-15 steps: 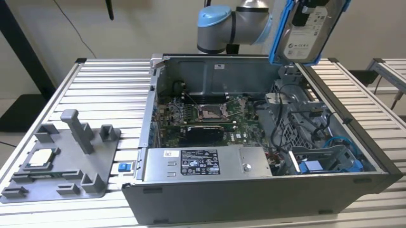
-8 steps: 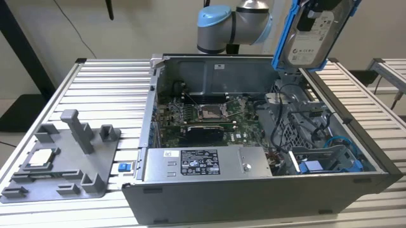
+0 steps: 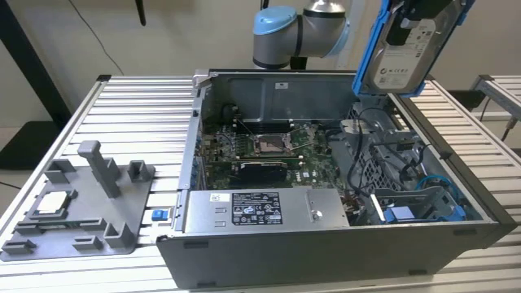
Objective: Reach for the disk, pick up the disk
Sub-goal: 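Pick up the disk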
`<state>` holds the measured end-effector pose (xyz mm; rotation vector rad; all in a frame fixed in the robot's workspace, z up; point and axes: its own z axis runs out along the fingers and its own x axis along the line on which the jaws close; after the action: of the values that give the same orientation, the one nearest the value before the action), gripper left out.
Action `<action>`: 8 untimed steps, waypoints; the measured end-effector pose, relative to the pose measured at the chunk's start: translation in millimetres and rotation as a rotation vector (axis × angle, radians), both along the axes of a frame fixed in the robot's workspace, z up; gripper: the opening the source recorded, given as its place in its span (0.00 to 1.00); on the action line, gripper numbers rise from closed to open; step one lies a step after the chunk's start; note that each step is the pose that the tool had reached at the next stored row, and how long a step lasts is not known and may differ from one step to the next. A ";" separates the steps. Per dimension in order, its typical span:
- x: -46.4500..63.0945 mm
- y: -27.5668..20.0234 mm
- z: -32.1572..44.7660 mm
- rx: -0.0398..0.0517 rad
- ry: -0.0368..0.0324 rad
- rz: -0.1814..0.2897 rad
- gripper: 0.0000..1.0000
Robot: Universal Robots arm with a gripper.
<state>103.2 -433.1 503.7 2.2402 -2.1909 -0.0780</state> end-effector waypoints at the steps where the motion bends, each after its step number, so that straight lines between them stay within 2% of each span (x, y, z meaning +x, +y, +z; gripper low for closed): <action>1: 0.0 -2.0 -0.1 0.0001 0.0000 0.000 0.00; 5: 0.0 -10.2 -0.4 0.0000 0.0000 -0.001 0.00; 8: 0.0 -18.1 -0.7 0.0001 0.0000 -0.001 0.00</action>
<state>103.2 -451.2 503.0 2.2393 -2.1918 -0.0780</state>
